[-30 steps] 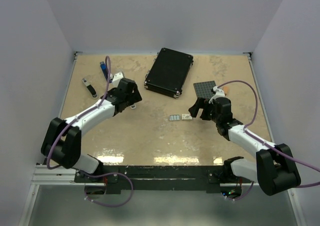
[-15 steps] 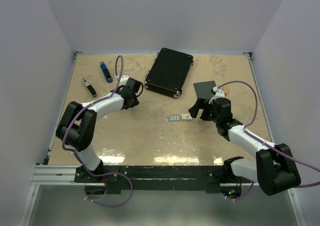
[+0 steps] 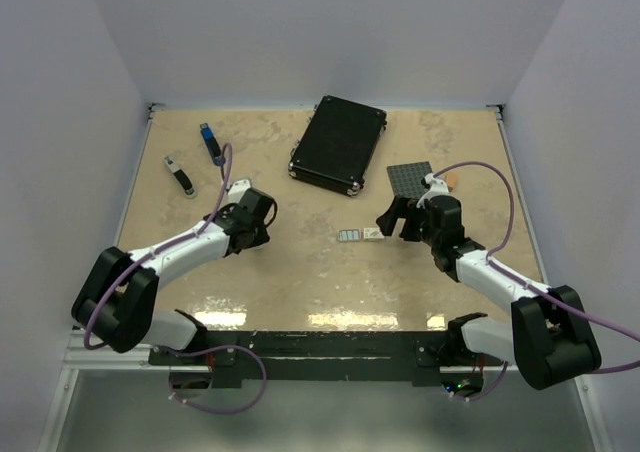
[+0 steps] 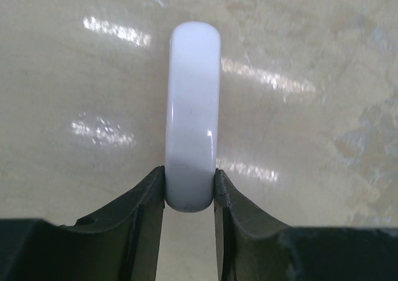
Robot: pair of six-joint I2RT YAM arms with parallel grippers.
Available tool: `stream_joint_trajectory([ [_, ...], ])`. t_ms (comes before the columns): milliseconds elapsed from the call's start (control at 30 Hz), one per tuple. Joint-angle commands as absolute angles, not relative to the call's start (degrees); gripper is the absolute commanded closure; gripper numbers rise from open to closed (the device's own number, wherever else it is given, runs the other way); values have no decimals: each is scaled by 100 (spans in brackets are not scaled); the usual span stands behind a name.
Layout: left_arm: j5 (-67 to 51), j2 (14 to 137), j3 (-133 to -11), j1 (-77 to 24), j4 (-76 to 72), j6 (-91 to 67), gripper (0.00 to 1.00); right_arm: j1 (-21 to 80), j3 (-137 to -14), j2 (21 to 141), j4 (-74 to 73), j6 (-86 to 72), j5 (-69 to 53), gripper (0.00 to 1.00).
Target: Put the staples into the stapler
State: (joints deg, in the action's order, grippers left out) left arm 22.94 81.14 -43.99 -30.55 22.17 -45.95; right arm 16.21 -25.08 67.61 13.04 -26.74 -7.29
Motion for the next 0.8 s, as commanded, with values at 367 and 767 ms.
stream_joint_trajectory([
  [367, 1530, 7409, -3788, -3850, 1908, -5318, 28, 1802, -2584, 6847, 1547, -2514, -835, 2],
  [767, 660, 7769, -4060, -3920, 880, -5449, 17, 1881, -2593, 6794, 1529, -2461, -791, 2],
])
